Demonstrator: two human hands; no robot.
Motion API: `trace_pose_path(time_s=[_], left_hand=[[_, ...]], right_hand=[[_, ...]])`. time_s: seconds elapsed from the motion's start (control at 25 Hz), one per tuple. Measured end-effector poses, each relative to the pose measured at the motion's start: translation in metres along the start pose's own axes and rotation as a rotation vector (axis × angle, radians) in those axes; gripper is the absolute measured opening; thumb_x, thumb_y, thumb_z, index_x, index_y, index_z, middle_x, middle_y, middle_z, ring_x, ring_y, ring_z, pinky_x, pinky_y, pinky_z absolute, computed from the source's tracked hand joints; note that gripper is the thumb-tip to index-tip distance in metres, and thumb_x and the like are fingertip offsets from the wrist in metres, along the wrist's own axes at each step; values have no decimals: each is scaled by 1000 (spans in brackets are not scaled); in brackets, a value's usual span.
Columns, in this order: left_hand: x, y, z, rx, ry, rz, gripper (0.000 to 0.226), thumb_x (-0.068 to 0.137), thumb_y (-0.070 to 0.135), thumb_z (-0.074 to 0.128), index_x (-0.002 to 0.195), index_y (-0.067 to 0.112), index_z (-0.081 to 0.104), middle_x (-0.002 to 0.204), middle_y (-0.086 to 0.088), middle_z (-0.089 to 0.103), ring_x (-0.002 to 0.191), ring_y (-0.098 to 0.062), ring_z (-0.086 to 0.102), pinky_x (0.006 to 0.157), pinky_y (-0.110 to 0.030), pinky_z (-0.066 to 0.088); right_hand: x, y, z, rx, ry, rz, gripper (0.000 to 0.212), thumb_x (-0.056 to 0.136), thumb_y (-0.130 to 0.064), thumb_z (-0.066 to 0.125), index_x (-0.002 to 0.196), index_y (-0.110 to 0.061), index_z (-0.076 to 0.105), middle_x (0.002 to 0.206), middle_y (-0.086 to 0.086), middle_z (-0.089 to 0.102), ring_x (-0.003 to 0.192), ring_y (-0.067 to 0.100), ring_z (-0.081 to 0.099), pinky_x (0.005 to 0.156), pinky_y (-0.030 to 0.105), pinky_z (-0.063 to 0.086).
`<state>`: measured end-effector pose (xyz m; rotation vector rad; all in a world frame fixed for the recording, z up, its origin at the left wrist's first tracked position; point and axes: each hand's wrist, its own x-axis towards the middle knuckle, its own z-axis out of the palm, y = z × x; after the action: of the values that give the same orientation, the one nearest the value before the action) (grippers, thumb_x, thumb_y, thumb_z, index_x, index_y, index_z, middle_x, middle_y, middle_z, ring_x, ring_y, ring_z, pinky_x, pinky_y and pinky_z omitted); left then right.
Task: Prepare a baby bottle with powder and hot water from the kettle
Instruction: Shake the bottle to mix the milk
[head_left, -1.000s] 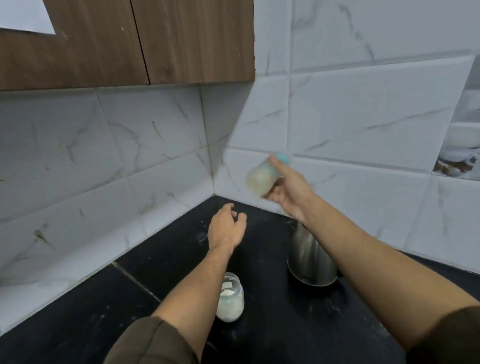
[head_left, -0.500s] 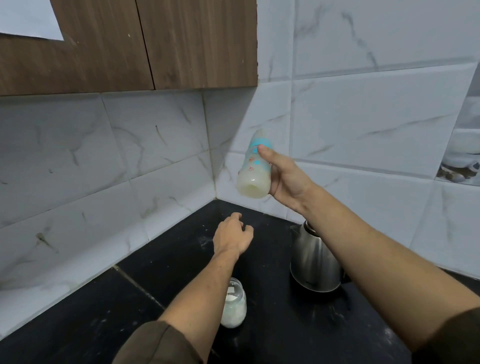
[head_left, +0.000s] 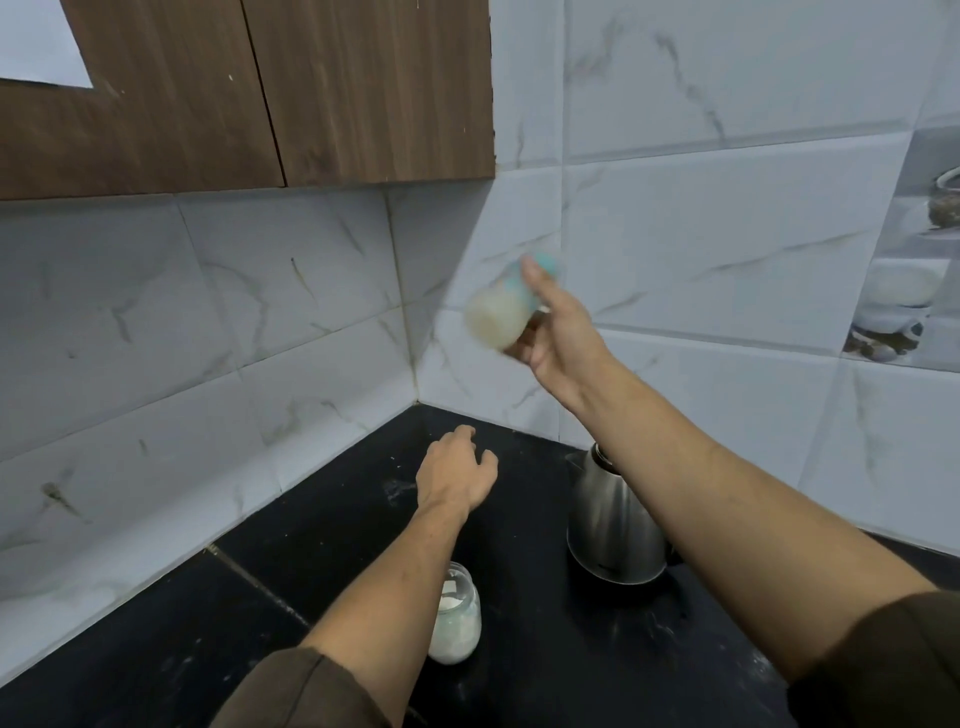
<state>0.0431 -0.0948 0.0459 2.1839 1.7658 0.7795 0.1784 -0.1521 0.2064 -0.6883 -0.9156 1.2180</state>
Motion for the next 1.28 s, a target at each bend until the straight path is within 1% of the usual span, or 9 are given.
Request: trace_pose_path(time_s=[0.08,0.28,0.48,0.64,0.84,1.0,1.04,1.2,1.28], left_hand=[[1,-2,1,4,10,2,52,100,37,55,149,19,50,133,3,64,122,-19,59,95,-41,54],[7,3,0,41,-7,29,53,100,39,55,149,20,49,135,4,63,126,-20,58,97,-43,54],[6,-2,0,55,4,24,51,99,38,55,147,19,52,137,1,63,126,-21,57,98,-43,54],[8,1,1,70,-11,20,51,99,39,54,146,20,52,136,2,63,124,-21,58,96,-42,55],[7,6,-1,70,1,32,49,99,39,54,145,20,55,135,1,63,124,-22,58,96,-43,54],[11,3,-2,101,-11,21,48,99,41,54,143,22,54,133,3,63,122,-21,58,95,-42,54],[13,4,-2,98,-6,26,48,99,41,54,143,22,55,133,2,63,122,-21,58,94,-42,54],[11,7,-3,75,14,42,46,100,37,52,142,20,57,134,0,63,124,-23,57,95,-43,53],[12,7,-4,74,10,31,45,101,37,51,142,19,57,134,-1,63,125,-23,57,96,-42,53]], right_hand=[[9,1,-3,213,176,-5,41,96,-42,73,122,-11,64,115,15,72,96,27,76,71,38,65],[-12,6,3,-402,-181,58,29,96,-39,71,109,-13,68,90,4,75,77,18,74,61,30,61],[2,0,3,253,133,36,40,97,-44,70,120,-12,64,110,15,74,94,27,76,76,38,66],[-10,2,15,-213,-95,55,34,97,-45,68,113,-15,68,95,7,75,88,24,74,86,45,60],[0,1,26,231,125,89,40,97,-45,70,120,-12,63,104,13,73,82,24,76,74,37,66],[-15,0,23,-365,-163,169,39,97,-44,69,118,-11,68,99,13,76,82,25,75,73,37,64],[-13,-4,20,-356,-153,147,39,97,-44,70,118,-11,68,101,13,75,83,25,75,73,36,64],[5,-12,2,145,190,49,43,95,-42,73,123,-11,63,115,15,72,93,26,76,70,36,66],[-1,-13,1,-84,83,94,37,96,-43,71,116,-12,66,107,13,74,88,25,76,67,35,65]])
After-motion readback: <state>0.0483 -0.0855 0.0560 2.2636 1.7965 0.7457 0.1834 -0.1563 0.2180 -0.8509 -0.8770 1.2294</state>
